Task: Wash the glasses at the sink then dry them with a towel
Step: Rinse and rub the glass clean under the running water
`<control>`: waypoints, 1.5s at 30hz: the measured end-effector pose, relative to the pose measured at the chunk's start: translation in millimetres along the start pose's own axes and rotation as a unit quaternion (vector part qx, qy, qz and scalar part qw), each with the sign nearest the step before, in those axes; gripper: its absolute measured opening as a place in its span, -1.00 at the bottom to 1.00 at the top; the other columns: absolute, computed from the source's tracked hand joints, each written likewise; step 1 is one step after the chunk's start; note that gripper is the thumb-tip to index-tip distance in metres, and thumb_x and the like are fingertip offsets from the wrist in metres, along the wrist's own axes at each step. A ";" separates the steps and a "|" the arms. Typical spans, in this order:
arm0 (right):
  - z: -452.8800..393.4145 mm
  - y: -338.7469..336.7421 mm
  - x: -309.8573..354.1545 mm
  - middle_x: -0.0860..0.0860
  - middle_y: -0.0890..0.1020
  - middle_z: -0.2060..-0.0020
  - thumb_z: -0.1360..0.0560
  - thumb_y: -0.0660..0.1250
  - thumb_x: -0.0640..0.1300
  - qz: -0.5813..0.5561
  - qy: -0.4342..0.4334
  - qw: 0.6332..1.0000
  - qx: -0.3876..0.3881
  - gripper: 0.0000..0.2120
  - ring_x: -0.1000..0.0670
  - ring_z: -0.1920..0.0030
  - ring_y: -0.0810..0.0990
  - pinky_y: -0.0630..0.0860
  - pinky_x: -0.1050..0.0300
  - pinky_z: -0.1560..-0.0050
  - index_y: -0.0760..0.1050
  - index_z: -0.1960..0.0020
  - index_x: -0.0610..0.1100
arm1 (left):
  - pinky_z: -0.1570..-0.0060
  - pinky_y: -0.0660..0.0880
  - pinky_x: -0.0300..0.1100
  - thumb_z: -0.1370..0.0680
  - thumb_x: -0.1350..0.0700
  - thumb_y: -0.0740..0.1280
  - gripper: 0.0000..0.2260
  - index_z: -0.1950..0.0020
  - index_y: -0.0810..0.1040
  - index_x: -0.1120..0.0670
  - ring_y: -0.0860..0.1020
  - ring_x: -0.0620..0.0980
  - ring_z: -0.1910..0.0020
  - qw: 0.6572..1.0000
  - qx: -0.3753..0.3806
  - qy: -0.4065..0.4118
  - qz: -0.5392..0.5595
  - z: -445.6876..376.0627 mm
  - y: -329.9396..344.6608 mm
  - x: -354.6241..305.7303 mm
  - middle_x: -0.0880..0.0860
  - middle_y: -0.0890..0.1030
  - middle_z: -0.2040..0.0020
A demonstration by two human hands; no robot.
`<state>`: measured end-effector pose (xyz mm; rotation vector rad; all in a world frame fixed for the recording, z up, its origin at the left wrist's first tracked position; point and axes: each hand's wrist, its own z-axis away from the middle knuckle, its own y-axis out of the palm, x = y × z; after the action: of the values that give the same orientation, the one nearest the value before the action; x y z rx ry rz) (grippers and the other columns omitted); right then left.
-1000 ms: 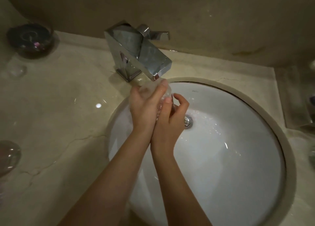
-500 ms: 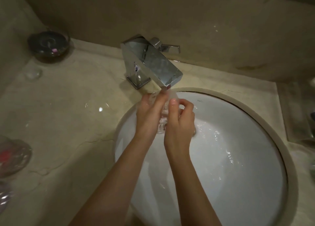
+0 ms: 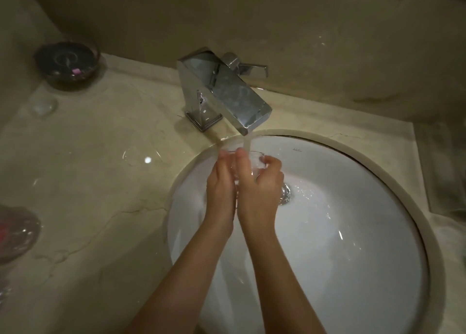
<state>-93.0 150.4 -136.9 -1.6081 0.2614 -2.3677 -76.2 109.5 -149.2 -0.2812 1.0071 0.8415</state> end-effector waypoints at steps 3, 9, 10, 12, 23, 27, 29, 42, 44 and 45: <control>-8.2 -6.5 1.0 -0.01 0.67 0.14 -0.36 0.28 0.38 -0.088 0.056 0.994 0.016 -0.53 -0.03 0.10 0.67 0.59 -0.12 -0.06 0.45 0.01 0.00 | 0.04 0.58 -0.10 -0.62 -0.16 0.19 -0.65 -0.22 0.57 0.01 0.65 -0.04 0.03 0.999 0.002 0.037 -0.032 1.8 -0.4 0.8 -0.01 0.67 -0.02; -15.2 -6.5 -0.6 0.04 0.68 -0.01 -0.19 0.32 0.48 -0.121 0.075 0.982 0.127 -0.33 -0.03 0.00 0.69 0.60 -0.14 -0.09 0.46 -0.16 0.11 | -0.06 0.53 -0.05 -0.64 -0.18 0.10 -0.57 -0.29 0.55 0.05 0.65 0.07 -0.09 0.999 0.015 -0.009 0.035 -4.1 -2.0 -5.8 0.09 0.66 -0.14; -15.7 -6.2 -1.9 0.04 0.67 0.01 -0.17 0.33 0.47 -0.111 0.076 0.984 0.115 -0.34 -0.01 0.03 0.69 0.61 -0.12 -0.07 0.41 -0.12 0.10 | -0.04 0.54 -0.04 -0.61 -0.22 0.13 -0.55 -0.31 0.53 0.03 0.64 0.07 -0.11 1.000 0.016 0.002 0.026 -3.1 -2.9 -3.1 0.10 0.65 -0.16; -15.3 -9.6 -1.4 -0.05 0.66 -0.01 -0.16 0.33 0.47 -0.156 0.118 0.974 0.117 -0.30 -0.05 0.03 0.69 0.63 -0.14 -0.02 0.41 -0.12 0.03 | -0.01 0.56 -0.03 -0.46 -0.32 0.27 -0.44 -0.31 0.52 0.02 0.65 0.08 -0.09 0.999 0.039 0.011 0.006 -0.8 -6.3 -1.3 0.10 0.66 -0.14; -29.6 -32.8 44.4 0.05 0.62 -0.03 -0.58 0.13 0.17 -0.128 0.001 0.991 0.027 -0.70 0.04 -0.12 0.55 0.42 -0.12 -0.32 0.55 0.00 0.02 | 0.12 0.59 -0.15 -0.06 -0.21 0.57 -0.30 -0.14 0.63 0.04 0.67 0.01 0.07 0.998 0.041 -0.021 -0.052 5.5 -25.6 -8.3 0.03 0.69 0.04; -38.5 -21.7 93.5 0.11 0.33 -0.47 -0.59 0.06 0.23 -0.155 -0.084 0.976 0.128 -0.45 0.11 -0.46 0.28 0.17 -0.06 -0.50 0.26 -0.50 0.02 | 0.07 0.60 -0.07 -0.15 -0.13 0.61 -0.39 -0.12 0.63 0.08 0.68 0.04 0.12 0.997 0.043 -0.017 -0.063 6.7 -23.9 -11.9 0.07 0.70 0.07; -42.5 -16.1 109.7 0.11 0.26 -0.51 -0.60 0.08 0.22 -0.144 -0.087 0.975 0.147 -0.43 0.12 -0.49 0.22 0.13 -0.05 -0.52 0.19 -0.53 0.00 | 0.06 0.61 -0.04 -0.23 -0.14 0.51 -0.45 -0.14 0.62 0.09 0.69 0.08 0.11 0.997 0.049 -0.007 -0.064 7.2 -24.9 -13.1 0.09 0.71 0.07; -9.3 -34.4 92.1 0.14 0.40 -0.40 -0.61 0.20 0.01 -0.140 -0.105 0.971 0.160 -0.57 0.18 -0.33 0.37 0.30 0.23 -0.34 0.30 -0.47 0.02 | 0.31 0.52 -0.26 -0.14 -0.15 0.48 -0.37 -0.12 0.62 0.14 0.65 -0.14 0.32 0.996 0.074 0.022 -0.038 18.4 -16.4 -14.8 0.03 0.69 0.16; -2.2 -47.6 69.2 0.11 0.51 -0.27 -0.60 0.24 -0.01 -0.100 -0.094 0.984 0.115 -0.67 0.18 -0.26 0.45 0.37 0.16 -0.34 0.43 -0.35 -0.03 | 0.25 0.58 -0.18 -0.20 -0.15 0.58 -0.42 -0.11 0.63 0.13 0.69 -0.03 0.21 0.996 0.076 0.007 -0.039 22.0 -18.1 -13.2 0.09 0.70 0.08; 3.2 -54.1 54.8 0.09 0.53 -0.23 -0.58 0.27 0.00 -0.056 -0.084 0.989 0.104 -0.68 0.14 -0.23 0.48 0.40 0.13 -0.32 0.45 -0.31 -0.04 | 0.16 0.61 -0.07 -0.24 -0.15 0.59 -0.47 -0.08 0.64 0.12 0.69 0.06 0.15 0.997 0.073 -0.003 -0.039 23.6 -18.4 -12.6 0.11 0.71 0.07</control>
<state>-115.6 184.3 -71.4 -1.7467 -0.1083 -2.2327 -51.1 104.5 -129.2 -0.1921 1.0409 0.6928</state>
